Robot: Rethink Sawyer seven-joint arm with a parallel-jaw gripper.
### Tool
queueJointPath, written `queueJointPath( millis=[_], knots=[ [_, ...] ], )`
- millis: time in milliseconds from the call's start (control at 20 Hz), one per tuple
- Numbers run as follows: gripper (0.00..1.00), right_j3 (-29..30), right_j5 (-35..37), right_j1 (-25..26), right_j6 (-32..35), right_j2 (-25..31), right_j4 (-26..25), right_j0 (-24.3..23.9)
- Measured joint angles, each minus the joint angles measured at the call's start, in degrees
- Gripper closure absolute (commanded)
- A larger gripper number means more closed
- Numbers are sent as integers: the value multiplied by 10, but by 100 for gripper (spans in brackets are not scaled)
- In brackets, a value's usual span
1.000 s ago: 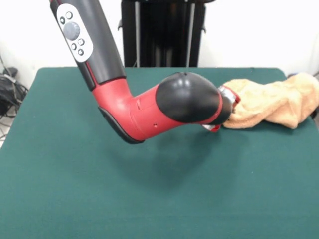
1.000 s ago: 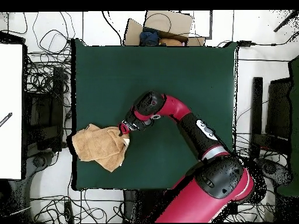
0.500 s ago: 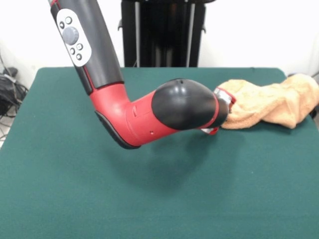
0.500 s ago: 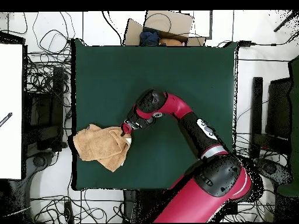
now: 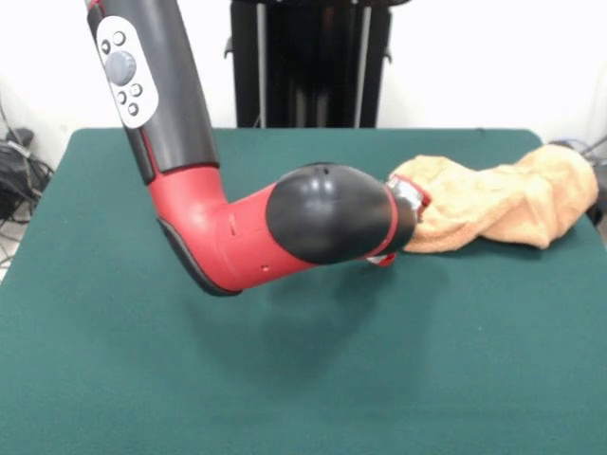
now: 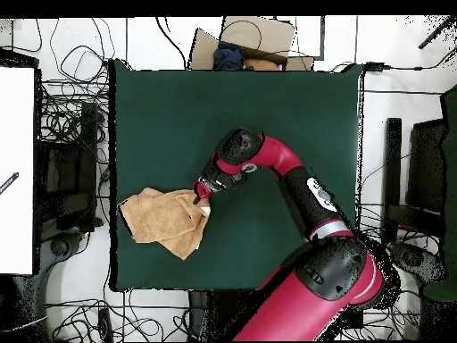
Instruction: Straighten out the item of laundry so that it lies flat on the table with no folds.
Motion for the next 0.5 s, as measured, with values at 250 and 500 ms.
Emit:
queueJointPath(
  millis=[250,500],
  knots=[
    [100,-41,47,7,-38,0,-12,0],
    [100,-67,77,14,-97,0,-16,0]
  ],
)
